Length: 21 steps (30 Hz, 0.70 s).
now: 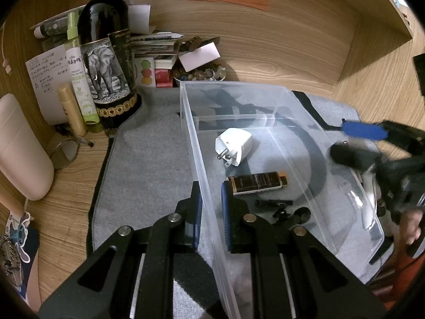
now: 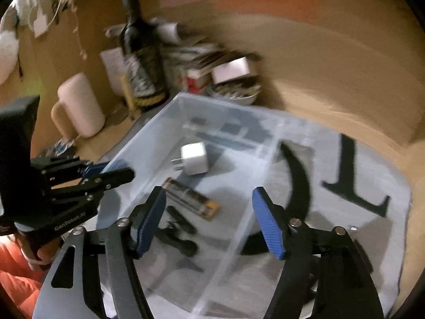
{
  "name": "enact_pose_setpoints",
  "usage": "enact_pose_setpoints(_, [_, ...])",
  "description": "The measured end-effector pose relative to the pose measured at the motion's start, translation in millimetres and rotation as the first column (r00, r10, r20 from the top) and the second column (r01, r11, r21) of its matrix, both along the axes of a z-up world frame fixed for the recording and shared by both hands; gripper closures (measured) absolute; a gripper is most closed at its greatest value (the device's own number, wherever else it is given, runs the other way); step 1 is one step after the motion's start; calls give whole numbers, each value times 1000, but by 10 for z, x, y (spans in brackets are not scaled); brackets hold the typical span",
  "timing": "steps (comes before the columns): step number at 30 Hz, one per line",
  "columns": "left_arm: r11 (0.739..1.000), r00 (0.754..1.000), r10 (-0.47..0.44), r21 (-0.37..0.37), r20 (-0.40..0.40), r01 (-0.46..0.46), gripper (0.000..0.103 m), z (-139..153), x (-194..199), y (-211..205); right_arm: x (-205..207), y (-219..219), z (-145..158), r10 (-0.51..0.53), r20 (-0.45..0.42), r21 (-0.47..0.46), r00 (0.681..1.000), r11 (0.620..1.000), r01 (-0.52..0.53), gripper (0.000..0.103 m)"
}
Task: Organize rigid objects
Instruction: 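Move the right tool back to the mat and grasp the white handheld device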
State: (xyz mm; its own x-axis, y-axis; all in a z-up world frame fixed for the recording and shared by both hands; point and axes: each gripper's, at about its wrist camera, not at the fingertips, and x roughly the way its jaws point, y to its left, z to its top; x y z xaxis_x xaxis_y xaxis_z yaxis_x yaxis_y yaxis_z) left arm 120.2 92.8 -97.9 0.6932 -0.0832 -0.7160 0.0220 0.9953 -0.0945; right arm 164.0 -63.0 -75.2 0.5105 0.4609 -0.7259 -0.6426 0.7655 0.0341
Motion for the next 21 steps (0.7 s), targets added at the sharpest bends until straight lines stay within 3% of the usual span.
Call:
enact_pose_setpoints(5, [1000,1000,1,4,0,-1,89,1,1,-15,-9,-406,210,-119,70,26,990,993,118,36])
enact_pose_setpoints(10, [1000,1000,-2,9,3,2,89,-6,-5,-17,-11,-868,300,-282,112,21,953,959,281,31])
enact_pose_setpoints(14, [1000,1000,-4,12,4,4,89,-7,-10,-18,-20,-1108,124,-385,105,-30,917,921,390,26])
enact_pose_setpoints(21, [1000,1000,-4,14,3,4,89,-7,-11,-19,-20,-1299,-466,-471,-32,-106,882,879,466,27])
